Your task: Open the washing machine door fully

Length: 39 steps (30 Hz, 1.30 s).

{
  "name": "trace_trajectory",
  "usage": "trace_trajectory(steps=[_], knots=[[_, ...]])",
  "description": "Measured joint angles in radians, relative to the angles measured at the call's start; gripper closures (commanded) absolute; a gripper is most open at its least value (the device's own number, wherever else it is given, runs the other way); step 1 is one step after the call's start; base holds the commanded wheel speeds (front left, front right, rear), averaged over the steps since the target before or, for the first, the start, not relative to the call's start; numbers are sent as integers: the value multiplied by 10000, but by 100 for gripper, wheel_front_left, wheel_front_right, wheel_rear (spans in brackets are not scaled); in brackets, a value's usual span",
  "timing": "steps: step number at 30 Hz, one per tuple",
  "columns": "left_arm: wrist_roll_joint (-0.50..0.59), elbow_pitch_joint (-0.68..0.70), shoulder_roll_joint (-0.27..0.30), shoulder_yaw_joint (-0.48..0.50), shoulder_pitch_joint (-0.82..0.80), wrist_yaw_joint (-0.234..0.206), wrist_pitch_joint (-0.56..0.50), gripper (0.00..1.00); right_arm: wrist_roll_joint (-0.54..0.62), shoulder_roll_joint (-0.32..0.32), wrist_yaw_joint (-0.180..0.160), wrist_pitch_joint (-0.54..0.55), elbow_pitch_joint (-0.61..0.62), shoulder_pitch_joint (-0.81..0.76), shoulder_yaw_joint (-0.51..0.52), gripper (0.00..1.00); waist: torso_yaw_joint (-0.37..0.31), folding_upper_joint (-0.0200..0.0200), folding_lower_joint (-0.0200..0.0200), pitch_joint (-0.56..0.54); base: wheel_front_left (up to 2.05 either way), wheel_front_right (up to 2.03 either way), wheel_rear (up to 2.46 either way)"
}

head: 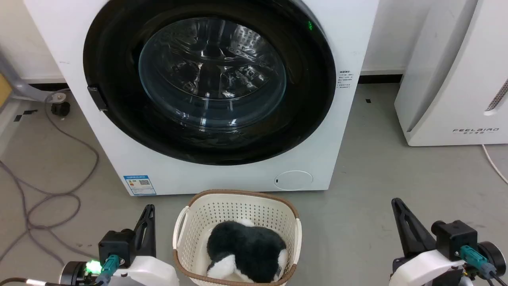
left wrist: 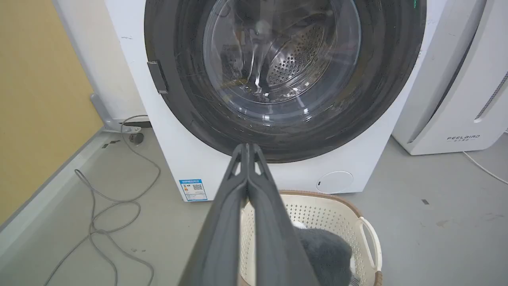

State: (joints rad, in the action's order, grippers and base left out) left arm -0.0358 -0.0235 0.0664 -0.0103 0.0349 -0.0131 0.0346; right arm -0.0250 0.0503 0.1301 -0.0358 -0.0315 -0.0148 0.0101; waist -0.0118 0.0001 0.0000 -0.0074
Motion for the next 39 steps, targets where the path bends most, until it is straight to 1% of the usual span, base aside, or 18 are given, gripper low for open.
trace_trajectory(steps=[19,20,32,33,34,35,39], knots=[[328,176,-157,58,-180,86,-343,100,169,0,-2,343,261,24,-94,100,119,0,0,75,0,0,0],[328,173,-157,42,-178,86,-343,0,167,0,-2,343,257,21,-92,0,119,-1,0,75,0,0,0],[226,-46,-165,-96,-177,88,-199,0,52,0,-2,192,94,5,-69,0,99,0,0,71,0,0,0],[221,-67,-165,-104,-177,88,-159,0,38,0,-2,165,82,4,-63,59,96,0,0,70,0,0,0],[221,-88,-165,-119,-177,88,-157,0,10,0,-2,161,71,4,-59,86,94,0,0,69,0,0,0],[205,-113,-165,-127,-177,88,-146,0,-29,0,-2,151,59,4,-54,100,92,0,0,69,0,0,0],[127,-174,-167,-161,-177,94,-58,0,-113,0,-2,61,31,2,-31,100,88,0,0,66,0,0,0]])
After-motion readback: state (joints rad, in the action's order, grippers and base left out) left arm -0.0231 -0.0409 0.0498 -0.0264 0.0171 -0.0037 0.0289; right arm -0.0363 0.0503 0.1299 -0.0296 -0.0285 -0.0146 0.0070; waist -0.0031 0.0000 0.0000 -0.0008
